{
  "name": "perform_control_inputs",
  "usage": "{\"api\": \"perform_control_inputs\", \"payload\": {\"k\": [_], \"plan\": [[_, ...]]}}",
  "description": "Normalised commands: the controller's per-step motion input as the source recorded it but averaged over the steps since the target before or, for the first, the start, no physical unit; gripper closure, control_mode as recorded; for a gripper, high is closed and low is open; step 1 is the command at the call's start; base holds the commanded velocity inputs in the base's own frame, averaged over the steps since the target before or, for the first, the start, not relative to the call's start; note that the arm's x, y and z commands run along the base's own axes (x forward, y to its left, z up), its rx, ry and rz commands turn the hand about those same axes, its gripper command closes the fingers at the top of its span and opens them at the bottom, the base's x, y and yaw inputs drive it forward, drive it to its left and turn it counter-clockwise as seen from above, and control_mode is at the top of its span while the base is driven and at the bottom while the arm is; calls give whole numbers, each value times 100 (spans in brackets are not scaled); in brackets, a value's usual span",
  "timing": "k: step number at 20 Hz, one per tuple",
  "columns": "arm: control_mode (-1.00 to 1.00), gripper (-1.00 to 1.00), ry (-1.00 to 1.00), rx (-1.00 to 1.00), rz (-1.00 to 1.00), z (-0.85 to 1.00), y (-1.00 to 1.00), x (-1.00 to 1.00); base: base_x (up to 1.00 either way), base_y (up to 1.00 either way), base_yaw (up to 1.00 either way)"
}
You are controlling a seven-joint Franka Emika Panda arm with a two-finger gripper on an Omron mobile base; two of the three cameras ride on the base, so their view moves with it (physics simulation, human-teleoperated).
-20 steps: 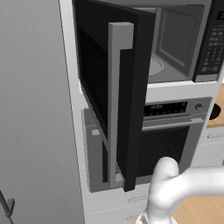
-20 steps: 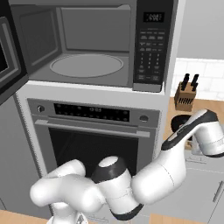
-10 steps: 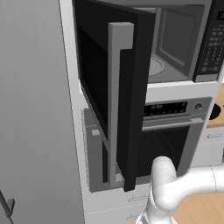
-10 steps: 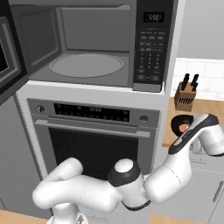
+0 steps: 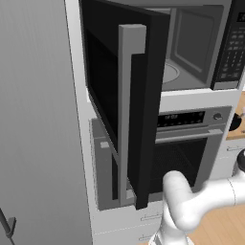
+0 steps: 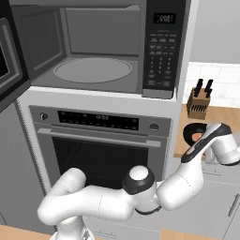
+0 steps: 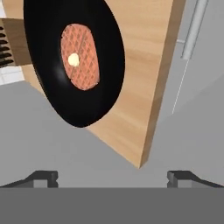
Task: Open the microwave, place the bowl with waffle inside the microwave, then close the microwave door and turn it on.
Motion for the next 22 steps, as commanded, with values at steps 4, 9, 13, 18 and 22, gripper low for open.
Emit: {"api": "perform_control_inputs", "payload": {"k": [4,9,13,18,22], "plan": [[-100,-100,-3,0,-2,-5,-10,-5,0,0,0],[-100,-100,-31,-4,-6,9,33,-87,0,0,0],[-100,-100,-26,-17,-40,-4,96,-21,0,0,0],[-100,-100,-19,-15,-45,-3,100,1,0,0,0],[-100,-100,-31,-10,-39,-30,100,0,0,0,0]]}}
